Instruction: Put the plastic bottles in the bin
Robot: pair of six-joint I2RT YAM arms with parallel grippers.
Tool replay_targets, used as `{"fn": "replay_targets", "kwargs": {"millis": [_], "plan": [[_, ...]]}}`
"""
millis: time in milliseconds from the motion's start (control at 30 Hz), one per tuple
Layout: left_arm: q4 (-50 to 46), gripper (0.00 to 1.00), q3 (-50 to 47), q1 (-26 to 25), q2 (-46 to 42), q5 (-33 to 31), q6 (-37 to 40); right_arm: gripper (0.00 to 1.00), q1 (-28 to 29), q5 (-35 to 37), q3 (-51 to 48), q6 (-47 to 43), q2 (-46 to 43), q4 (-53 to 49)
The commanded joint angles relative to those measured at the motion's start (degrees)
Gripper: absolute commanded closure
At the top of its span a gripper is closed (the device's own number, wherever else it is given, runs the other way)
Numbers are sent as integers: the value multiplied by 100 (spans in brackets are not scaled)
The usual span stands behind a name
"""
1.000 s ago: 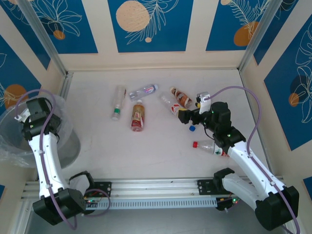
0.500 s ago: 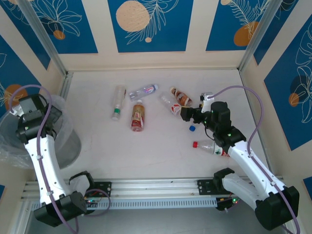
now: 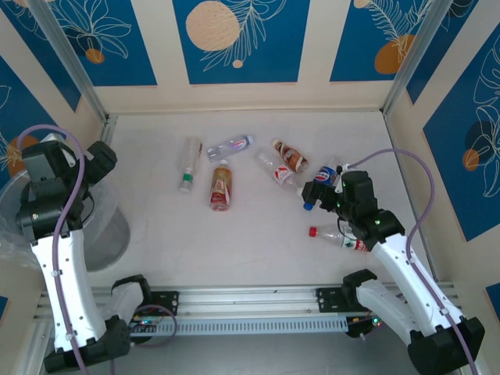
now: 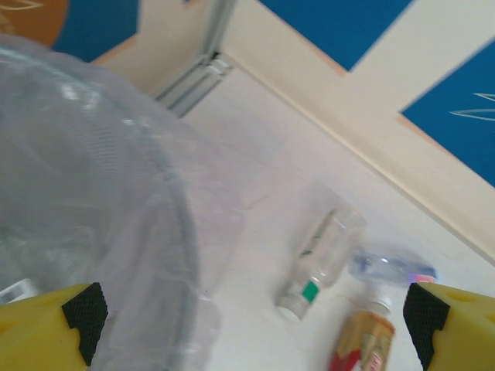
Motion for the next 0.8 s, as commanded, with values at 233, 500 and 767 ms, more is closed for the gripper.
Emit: {"fn": "replay_targets", "kwargs": {"millis": [233,500,767], "plan": [[772,1,-89,-1400,106,1052,-278,1,-166,-441,330,1054,-69,-1374],[1657,1,-337,-2399,459,1512,-17,1,-744,113,129,2458,-268,-2037],[2654,1,-1142,-2869,570,1780,390,1,-3178,-1676,287,2043,131,-2136]]}}
